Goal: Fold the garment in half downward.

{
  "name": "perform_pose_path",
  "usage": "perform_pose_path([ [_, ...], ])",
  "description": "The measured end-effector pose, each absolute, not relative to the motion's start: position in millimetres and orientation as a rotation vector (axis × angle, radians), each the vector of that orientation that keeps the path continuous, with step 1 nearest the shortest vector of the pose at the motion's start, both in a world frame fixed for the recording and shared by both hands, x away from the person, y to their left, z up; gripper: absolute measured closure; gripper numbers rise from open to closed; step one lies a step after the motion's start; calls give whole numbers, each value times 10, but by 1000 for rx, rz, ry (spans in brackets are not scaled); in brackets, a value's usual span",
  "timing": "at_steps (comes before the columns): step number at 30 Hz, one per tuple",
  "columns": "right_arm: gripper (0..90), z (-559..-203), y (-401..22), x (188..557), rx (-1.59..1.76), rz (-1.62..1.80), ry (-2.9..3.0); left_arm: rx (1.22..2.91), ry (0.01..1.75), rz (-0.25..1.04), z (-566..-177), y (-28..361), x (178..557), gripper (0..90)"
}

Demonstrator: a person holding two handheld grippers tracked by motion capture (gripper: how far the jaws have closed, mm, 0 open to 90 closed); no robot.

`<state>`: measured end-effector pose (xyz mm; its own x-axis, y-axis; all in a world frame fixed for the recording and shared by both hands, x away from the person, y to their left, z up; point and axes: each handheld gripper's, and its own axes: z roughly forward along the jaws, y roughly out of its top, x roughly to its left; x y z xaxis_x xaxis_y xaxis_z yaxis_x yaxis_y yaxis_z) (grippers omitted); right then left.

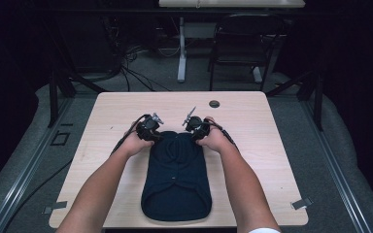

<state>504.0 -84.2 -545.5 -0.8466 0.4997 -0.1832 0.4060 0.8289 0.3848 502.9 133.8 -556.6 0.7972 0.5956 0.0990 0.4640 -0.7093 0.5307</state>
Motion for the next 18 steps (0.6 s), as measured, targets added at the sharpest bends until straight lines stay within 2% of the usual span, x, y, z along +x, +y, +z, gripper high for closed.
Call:
perform_pose_path([
  [6,759,-5420,-832,5014,645,450,2731,2534,753,404,-5555,1296,5003,783],
  [18,787,-5362,-886,4935,620,495,2691,2531,743,481,-5491,1258,4953,814],
])
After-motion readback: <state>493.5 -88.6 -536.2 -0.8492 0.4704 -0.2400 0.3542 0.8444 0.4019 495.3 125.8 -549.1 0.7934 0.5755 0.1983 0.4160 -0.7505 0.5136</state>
